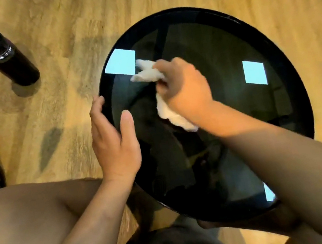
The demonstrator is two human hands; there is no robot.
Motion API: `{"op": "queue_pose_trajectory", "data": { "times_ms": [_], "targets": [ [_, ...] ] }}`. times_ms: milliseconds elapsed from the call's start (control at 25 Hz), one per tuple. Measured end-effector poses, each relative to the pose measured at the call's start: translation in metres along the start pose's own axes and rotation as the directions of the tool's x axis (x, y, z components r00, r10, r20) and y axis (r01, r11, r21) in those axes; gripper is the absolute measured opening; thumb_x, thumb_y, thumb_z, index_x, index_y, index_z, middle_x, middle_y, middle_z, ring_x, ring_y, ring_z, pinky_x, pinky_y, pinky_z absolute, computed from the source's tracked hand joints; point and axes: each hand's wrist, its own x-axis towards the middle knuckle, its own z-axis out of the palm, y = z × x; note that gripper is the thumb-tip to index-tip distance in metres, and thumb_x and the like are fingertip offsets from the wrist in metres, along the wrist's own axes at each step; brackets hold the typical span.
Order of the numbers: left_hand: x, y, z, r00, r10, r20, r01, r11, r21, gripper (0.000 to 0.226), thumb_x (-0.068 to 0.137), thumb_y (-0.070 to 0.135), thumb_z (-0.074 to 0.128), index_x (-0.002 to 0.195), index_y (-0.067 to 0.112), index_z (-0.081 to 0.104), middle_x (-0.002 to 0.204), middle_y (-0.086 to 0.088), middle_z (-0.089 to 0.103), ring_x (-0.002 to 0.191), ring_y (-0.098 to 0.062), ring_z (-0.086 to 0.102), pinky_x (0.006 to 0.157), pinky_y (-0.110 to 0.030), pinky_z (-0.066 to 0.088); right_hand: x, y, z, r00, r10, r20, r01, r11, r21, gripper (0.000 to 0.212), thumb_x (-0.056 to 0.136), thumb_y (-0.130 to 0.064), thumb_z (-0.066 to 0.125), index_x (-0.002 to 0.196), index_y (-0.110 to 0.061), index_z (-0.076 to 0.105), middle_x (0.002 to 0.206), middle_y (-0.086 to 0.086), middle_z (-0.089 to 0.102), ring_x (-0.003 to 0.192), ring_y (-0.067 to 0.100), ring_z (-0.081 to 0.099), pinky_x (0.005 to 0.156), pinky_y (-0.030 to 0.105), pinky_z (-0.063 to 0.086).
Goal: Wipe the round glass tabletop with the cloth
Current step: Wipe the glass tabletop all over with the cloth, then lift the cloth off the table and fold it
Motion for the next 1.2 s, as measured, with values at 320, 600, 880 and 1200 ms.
{"op": "queue_pose_trajectory", "data": {
  "times_ms": [320, 600, 880, 1200],
  "targets": [
    [0.001, -0.006, 0.001, 1.0, 0.012, -0.003, -0.012, 1.0, -0.01, 0.065, 0.091, 0.043, 0.044, 0.146, 0.01, 0.037, 0.157, -0.006, 0.037, 0.144, -0.012, 0.032, 0.111, -0.005, 0.018, 0.023, 0.217, -0.085, 0.852, 0.503, -0.144, -0.523, 0.801, -0.293, 0.018, 0.087, -0.013, 0.048, 0.101, -0.01, 0.058, 0.098, 0.029, 0.065, 0.086, 0.044, 0.061, 0.073, 0.043, 0.048],
    [0.002, -0.009, 0.001, 0.999, 0.044, -0.004, -0.044, 0.999, 0.008, 0.061, 0.094, 0.041, 0.041, 0.145, 0.008, 0.038, 0.156, -0.004, 0.036, 0.144, -0.011, 0.031, 0.112, -0.007, 0.019, 0.175, 0.05, -0.009, 0.976, 0.194, -0.1, -0.207, 0.966, -0.152, 0.023, 0.089, -0.018, 0.054, 0.109, -0.015, 0.065, 0.108, 0.016, 0.068, 0.099, 0.035, 0.064, 0.08, 0.034, 0.051],
    [0.001, -0.004, -0.001, 1.0, 0.006, -0.02, -0.007, 0.999, -0.054, 0.065, 0.094, 0.049, 0.031, 0.147, 0.012, 0.032, 0.142, 0.0, 0.048, 0.118, 0.006, 0.047, 0.092, 0.001, 0.029, 0.008, -0.069, 0.017, 0.936, -0.323, 0.142, 0.302, 0.941, 0.155, 0.025, 0.085, -0.026, 0.059, 0.11, -0.025, 0.063, 0.096, 0.005, 0.065, 0.09, 0.031, 0.061, 0.068, 0.033, 0.037],
    [-0.027, 0.018, -0.009, 0.989, -0.129, 0.076, 0.118, 0.984, 0.133, 0.042, 0.102, 0.038, 0.042, 0.142, 0.025, 0.04, 0.158, 0.0, 0.034, 0.144, -0.02, 0.033, 0.113, -0.036, 0.029, -0.215, 0.095, -0.047, 0.877, -0.298, 0.377, 0.314, 0.949, 0.02, 0.049, 0.078, -0.04, 0.044, 0.126, -0.05, 0.044, 0.107, -0.014, 0.055, 0.088, 0.011, 0.062, 0.063, 0.028, 0.05]
  ]
}}
